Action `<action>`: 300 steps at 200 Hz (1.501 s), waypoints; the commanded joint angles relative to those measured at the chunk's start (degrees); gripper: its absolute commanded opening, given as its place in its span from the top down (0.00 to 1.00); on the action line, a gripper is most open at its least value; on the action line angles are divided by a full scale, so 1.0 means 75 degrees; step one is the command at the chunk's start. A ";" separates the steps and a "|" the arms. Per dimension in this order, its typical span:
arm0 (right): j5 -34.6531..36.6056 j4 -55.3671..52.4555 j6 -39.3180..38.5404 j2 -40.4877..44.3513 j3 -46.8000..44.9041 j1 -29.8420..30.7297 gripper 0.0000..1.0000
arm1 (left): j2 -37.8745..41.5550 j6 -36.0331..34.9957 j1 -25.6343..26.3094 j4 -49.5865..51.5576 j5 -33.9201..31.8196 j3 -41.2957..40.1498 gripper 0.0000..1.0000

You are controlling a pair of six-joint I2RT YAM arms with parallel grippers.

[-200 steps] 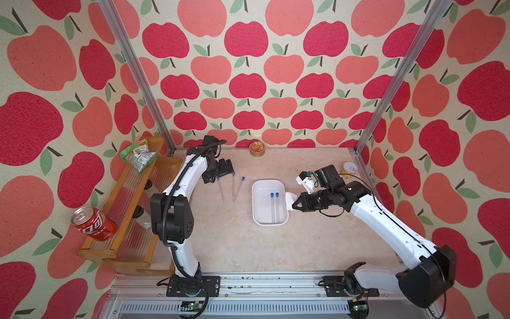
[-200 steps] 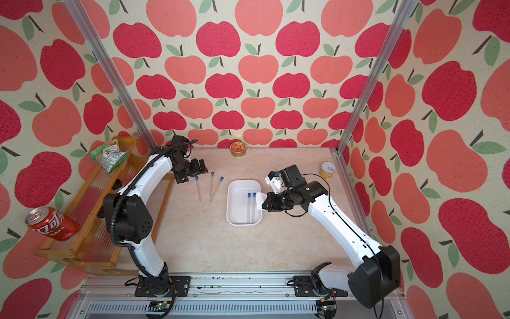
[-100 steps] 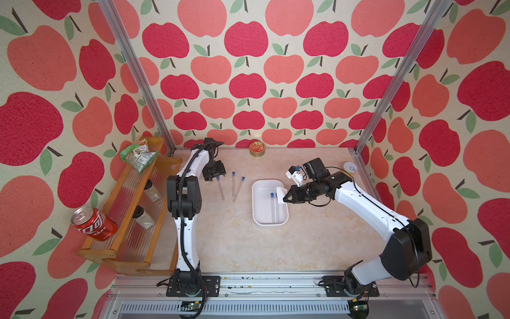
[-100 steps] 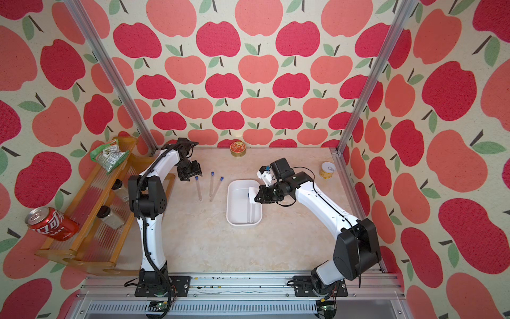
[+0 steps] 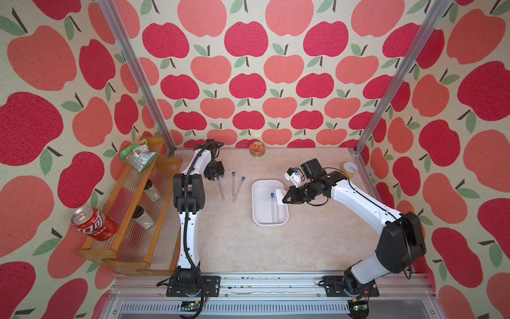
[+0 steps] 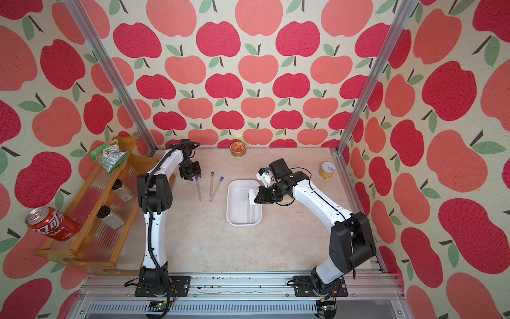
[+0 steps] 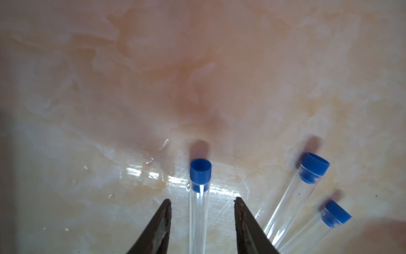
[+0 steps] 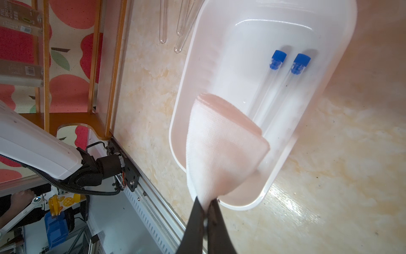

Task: Wipe the exteriors of test tubes
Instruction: Pick up the test tube at the center of the board.

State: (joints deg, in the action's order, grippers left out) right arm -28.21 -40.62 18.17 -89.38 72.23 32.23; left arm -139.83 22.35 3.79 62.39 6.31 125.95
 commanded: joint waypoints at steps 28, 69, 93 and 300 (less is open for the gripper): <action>-0.0175 0.0025 -0.0121 0.0031 0.0033 -0.0044 1.00 | -0.0542 -0.0107 0.0054 0.0666 -0.0436 0.0751 0.61; -0.0156 0.0026 -0.0117 0.0083 -0.0028 -0.0055 1.00 | -0.0875 -0.0085 0.0091 0.0859 -0.0574 0.1091 0.66; -0.0162 0.0005 -0.0126 0.0128 -0.0045 -0.0067 1.00 | -0.1018 -0.0053 0.0113 0.0854 -0.0576 0.1175 0.68; -0.0163 -0.0092 -0.0162 0.0255 -0.0152 -0.0184 1.00 | -0.1618 -0.0092 0.0190 0.1337 -0.0513 0.1758 0.89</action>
State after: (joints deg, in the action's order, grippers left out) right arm -28.23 -40.49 18.00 -88.84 71.68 31.31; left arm -148.97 22.33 5.02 70.28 2.96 139.13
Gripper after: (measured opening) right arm 0.068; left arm 0.136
